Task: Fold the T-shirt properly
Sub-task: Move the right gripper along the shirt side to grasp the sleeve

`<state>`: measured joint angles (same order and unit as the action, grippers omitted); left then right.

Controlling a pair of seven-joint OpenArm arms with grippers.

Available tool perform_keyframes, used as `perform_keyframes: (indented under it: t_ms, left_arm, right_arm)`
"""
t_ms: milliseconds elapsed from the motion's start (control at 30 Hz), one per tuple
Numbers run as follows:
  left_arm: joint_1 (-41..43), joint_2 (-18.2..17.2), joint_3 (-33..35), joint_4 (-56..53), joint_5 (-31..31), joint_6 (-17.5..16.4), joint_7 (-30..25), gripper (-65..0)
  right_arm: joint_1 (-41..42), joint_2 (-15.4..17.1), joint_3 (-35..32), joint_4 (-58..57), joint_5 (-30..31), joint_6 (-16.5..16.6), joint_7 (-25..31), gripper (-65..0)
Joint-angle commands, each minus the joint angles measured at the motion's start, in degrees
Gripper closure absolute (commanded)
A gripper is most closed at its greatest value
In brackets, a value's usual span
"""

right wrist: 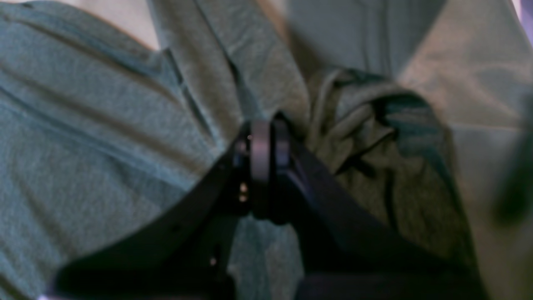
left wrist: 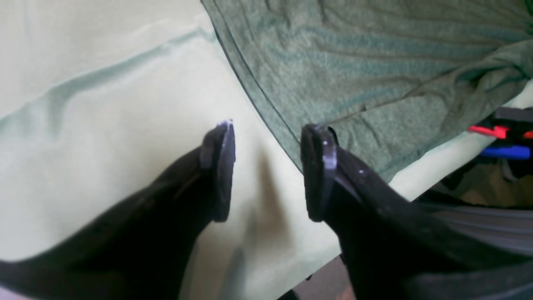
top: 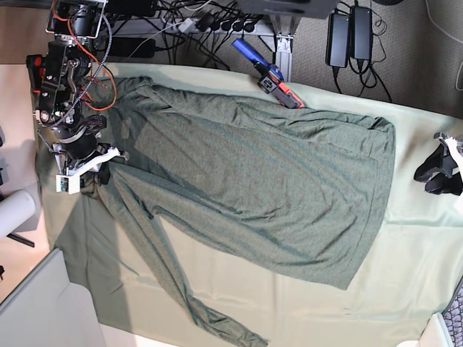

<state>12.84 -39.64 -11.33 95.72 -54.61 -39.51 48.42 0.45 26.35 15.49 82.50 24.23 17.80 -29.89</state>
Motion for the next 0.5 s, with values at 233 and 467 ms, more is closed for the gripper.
perform_keyframes:
  t_ms: [233,467]
  left_arm:
    - [-0.4,0.0,-0.7,0.7,-0.9,-0.5,-0.8,-29.3]
    - [-0.1,0.0,-0.7,0.7,-0.8,-0.5,-0.2,-29.3]
  right_arm:
    - [2.5,1.1,1.8,1.2,-0.8,0.0,3.4,-33.1]
    - [12.5,-1.6,1.9,0.7,-1.8,0.0,3.5,-33.0]
